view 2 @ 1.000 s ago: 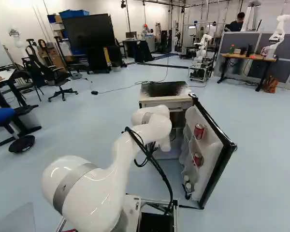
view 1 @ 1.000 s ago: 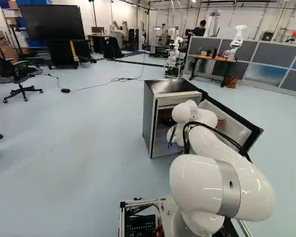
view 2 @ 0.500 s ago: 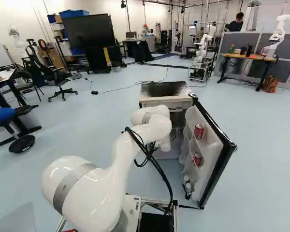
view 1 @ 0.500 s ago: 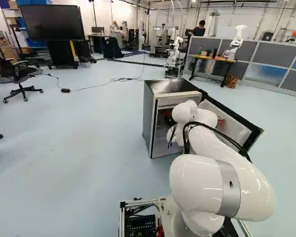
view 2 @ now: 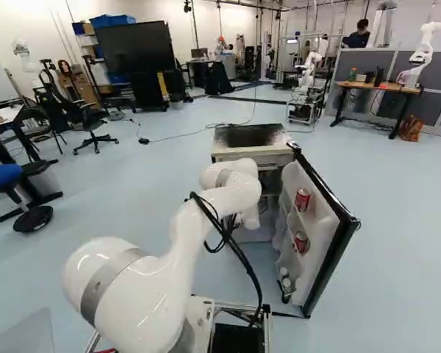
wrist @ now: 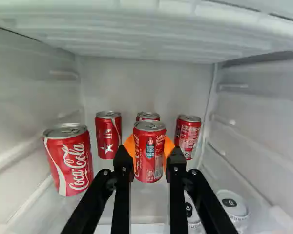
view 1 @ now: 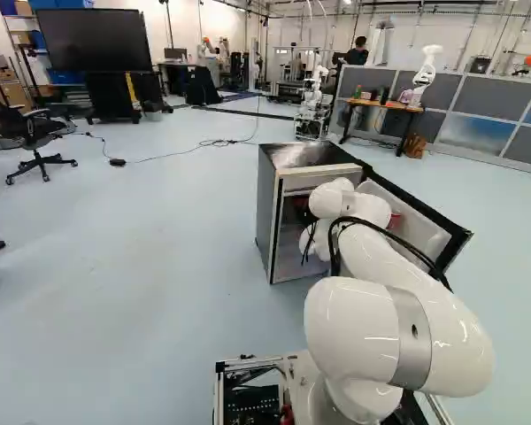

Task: Grab a drink from the fridge

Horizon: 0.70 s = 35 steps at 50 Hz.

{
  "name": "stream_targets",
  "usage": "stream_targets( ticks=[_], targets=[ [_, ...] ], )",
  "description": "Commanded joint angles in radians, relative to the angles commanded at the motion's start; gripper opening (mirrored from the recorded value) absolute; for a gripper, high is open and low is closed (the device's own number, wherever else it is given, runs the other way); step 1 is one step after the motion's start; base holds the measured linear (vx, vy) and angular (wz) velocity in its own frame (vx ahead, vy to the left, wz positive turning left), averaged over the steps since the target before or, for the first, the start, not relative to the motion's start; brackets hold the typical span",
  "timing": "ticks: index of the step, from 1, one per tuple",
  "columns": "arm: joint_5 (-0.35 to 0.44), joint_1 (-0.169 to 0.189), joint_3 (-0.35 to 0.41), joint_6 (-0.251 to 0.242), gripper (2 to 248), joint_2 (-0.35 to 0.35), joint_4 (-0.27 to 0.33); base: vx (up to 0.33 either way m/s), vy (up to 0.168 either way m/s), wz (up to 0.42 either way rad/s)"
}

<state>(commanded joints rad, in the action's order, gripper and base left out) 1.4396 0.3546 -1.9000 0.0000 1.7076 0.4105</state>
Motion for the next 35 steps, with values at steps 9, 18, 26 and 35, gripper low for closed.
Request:
stream_targets(
  ticks=[9,18,26,35],
  targets=[
    [0.000,0.000,0.035,0.000,78,-0.034,0.000,0.000,0.000,0.000],
    [0.000,0.000,0.053,0.000,78,-0.052,0.000,0.000,0.000,0.000],
    [0.000,0.001,0.079,0.000,78,-0.068,0.000,0.000,0.000,0.000],
    [0.000,0.003,0.141,0.000,78,-0.103,0.000,0.000,0.000,0.000]
  ],
)
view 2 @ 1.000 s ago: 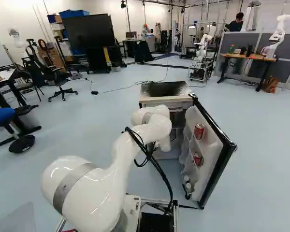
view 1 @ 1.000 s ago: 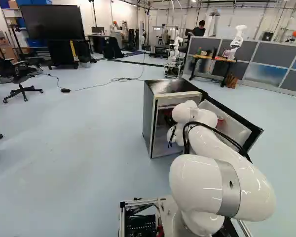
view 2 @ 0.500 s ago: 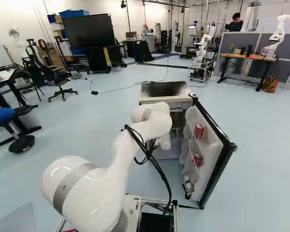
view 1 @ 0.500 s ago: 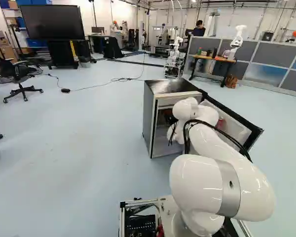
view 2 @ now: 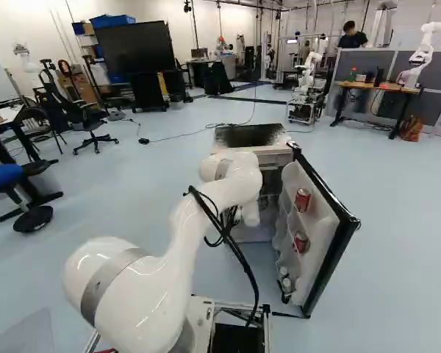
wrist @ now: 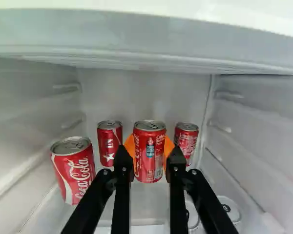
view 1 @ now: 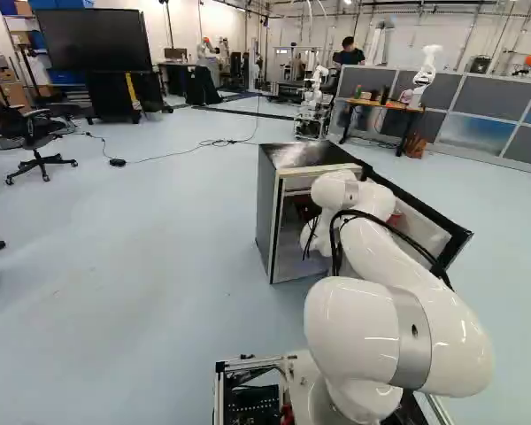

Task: Grab a drink from the fridge

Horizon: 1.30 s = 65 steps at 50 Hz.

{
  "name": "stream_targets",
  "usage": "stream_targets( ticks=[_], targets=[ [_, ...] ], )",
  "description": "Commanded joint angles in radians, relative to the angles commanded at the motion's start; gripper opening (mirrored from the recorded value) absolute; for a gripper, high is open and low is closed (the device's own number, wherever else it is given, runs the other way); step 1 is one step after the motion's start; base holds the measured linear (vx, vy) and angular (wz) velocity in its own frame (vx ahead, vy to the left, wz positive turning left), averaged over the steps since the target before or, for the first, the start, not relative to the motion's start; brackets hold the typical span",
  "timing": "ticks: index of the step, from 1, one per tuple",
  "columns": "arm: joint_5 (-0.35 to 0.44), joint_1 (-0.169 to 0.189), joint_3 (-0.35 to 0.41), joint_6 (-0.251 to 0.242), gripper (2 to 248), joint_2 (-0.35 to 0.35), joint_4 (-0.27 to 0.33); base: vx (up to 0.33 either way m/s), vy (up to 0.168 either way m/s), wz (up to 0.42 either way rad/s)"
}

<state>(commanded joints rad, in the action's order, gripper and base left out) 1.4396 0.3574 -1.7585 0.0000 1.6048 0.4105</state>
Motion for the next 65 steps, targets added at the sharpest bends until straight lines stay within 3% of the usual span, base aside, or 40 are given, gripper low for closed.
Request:
stream_targets(
  ticks=[33,65],
  targets=[
    [0.000,0.016,0.306,0.000,78,-0.166,0.000,0.000,0.000,0.000],
    [0.029,0.036,0.551,0.000,78,-0.292,0.000,0.000,0.000,0.000]
  ],
)
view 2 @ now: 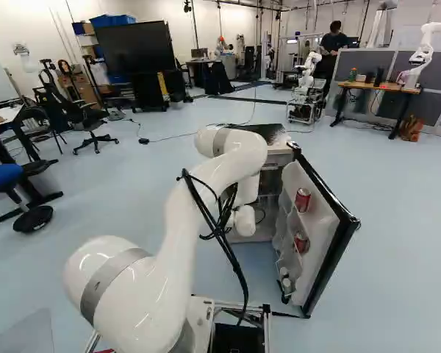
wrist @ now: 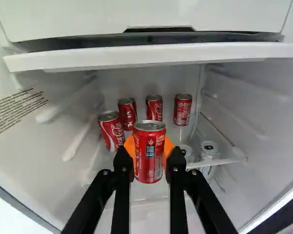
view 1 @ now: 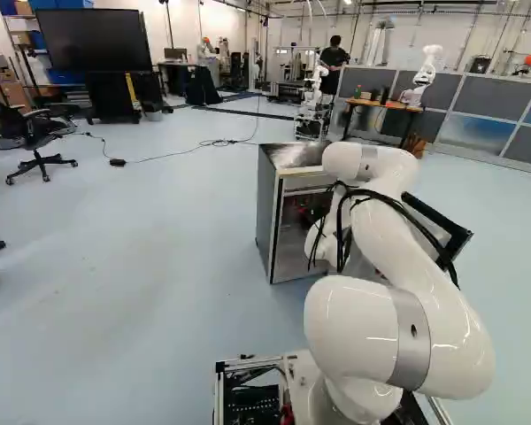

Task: Grab a drink from the fridge

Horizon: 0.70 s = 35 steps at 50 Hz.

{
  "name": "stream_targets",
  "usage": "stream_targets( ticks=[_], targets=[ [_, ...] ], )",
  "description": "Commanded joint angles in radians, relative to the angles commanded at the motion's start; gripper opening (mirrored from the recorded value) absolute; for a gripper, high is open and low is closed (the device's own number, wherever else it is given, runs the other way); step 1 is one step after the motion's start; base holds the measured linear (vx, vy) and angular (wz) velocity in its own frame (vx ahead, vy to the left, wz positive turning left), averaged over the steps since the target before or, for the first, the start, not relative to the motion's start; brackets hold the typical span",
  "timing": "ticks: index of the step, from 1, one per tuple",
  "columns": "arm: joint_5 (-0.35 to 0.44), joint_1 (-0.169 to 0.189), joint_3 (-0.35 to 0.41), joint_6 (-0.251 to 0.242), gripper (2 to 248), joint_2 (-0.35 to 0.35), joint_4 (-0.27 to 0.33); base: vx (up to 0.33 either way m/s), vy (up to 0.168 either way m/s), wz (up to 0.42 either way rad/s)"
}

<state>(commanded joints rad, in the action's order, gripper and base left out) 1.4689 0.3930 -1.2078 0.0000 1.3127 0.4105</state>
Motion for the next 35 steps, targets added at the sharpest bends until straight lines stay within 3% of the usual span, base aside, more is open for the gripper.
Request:
stream_targets(
  ticks=[15,35],
  targets=[
    [0.021,0.011,0.106,0.000,78,-0.055,0.000,0.000,0.000,0.000],
    [0.028,0.026,0.275,0.000,78,-0.177,0.000,0.000,0.000,0.000]
  ],
)
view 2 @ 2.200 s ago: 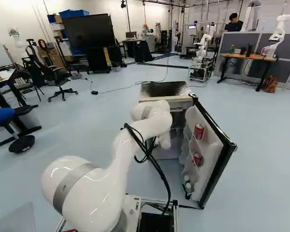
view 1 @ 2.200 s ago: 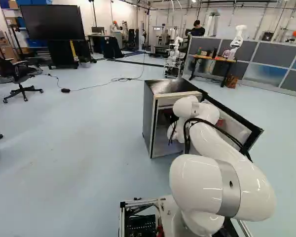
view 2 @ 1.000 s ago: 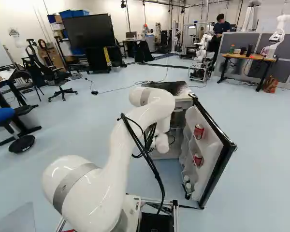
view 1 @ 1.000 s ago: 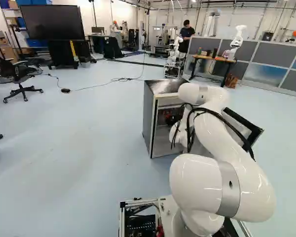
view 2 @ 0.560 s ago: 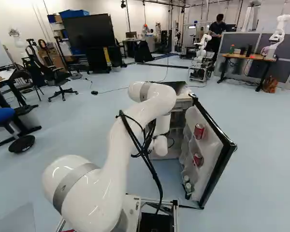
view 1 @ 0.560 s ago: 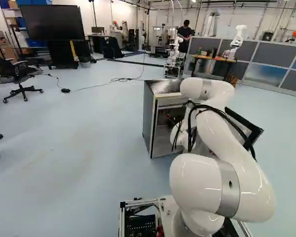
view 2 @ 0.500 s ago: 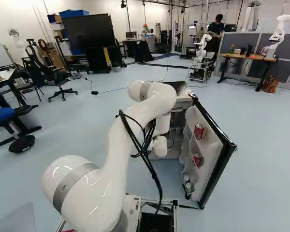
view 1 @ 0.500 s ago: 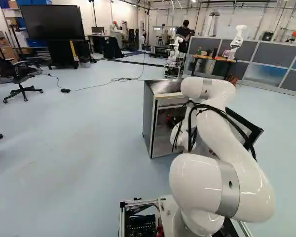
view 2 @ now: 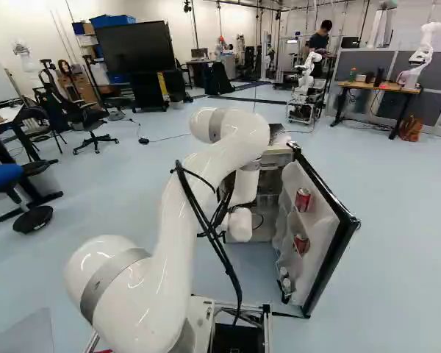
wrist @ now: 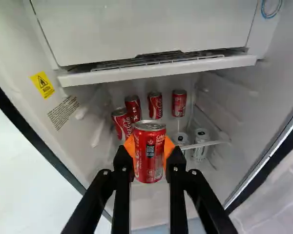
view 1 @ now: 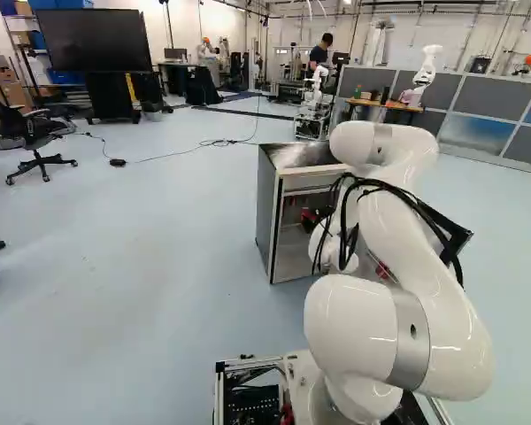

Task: Grab a drink from the fridge

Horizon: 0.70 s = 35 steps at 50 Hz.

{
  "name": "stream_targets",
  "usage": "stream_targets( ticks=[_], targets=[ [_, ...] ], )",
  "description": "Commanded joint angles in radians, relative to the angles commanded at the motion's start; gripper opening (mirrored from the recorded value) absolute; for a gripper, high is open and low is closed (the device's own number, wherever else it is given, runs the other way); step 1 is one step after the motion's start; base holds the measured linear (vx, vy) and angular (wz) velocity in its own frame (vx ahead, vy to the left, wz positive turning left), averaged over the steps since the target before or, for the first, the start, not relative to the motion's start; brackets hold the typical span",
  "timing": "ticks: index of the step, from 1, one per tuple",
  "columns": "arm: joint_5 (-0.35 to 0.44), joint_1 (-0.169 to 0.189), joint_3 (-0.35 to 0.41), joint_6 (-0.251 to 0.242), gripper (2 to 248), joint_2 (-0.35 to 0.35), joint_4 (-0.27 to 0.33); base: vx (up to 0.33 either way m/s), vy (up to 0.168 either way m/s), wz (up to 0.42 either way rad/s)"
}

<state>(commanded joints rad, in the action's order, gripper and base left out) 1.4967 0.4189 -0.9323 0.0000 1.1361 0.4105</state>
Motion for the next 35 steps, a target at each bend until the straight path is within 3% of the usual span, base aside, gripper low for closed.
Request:
stream_targets(
  ticks=[35],
  targets=[
    [0.006,0.032,0.274,0.000,78,-0.216,0.000,0.000,0.000,0.000]
  ],
)
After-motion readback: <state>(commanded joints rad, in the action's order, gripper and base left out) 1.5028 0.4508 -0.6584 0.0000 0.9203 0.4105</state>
